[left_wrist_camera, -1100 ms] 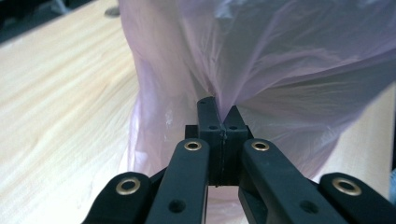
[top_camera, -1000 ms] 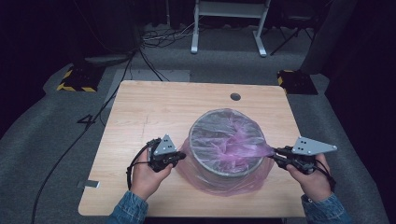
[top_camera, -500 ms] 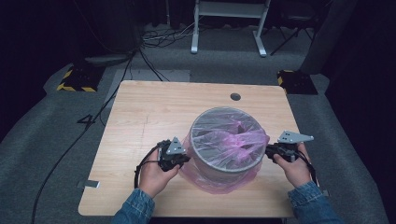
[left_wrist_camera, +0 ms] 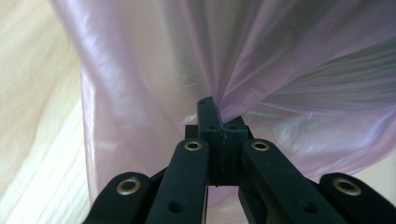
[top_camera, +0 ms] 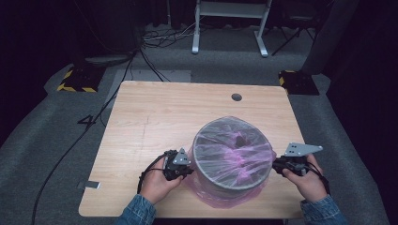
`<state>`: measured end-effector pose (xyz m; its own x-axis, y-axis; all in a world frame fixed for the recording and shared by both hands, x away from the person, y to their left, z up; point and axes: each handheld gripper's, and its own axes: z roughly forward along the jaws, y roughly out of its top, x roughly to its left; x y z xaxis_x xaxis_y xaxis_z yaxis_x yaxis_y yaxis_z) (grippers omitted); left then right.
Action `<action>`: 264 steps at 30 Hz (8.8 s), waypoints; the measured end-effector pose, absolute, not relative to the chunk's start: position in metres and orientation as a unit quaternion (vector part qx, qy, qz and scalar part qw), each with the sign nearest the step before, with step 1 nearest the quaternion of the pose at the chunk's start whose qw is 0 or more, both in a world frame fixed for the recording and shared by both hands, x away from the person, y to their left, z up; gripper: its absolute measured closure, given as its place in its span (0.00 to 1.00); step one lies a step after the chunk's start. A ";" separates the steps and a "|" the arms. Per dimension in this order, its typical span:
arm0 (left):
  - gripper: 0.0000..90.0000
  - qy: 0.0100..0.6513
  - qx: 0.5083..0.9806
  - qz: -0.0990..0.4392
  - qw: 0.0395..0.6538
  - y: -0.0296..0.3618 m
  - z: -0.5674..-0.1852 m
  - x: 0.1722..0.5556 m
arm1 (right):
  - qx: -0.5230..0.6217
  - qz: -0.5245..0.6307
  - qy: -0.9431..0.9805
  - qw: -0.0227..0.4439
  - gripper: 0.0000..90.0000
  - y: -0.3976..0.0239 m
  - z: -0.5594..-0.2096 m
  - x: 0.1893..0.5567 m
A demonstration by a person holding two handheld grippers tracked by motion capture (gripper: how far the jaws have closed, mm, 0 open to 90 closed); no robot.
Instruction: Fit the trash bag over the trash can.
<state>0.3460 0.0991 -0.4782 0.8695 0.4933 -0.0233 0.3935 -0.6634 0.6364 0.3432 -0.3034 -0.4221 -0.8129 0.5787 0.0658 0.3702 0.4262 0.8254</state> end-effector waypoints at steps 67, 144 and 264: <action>0.31 0.396 0.819 0.182 0.373 0.212 -0.460 0.300 | 0.212 0.507 0.821 0.154 0.27 -0.221 -0.273 0.356; 0.29 0.386 0.832 0.159 0.364 0.205 -0.485 0.314 | 0.233 0.412 0.875 0.105 0.28 -0.155 -0.312 0.371; 0.20 0.449 0.804 0.183 0.344 0.252 -0.505 0.298 | 0.481 0.341 0.779 0.215 0.16 -0.385 -0.504 0.329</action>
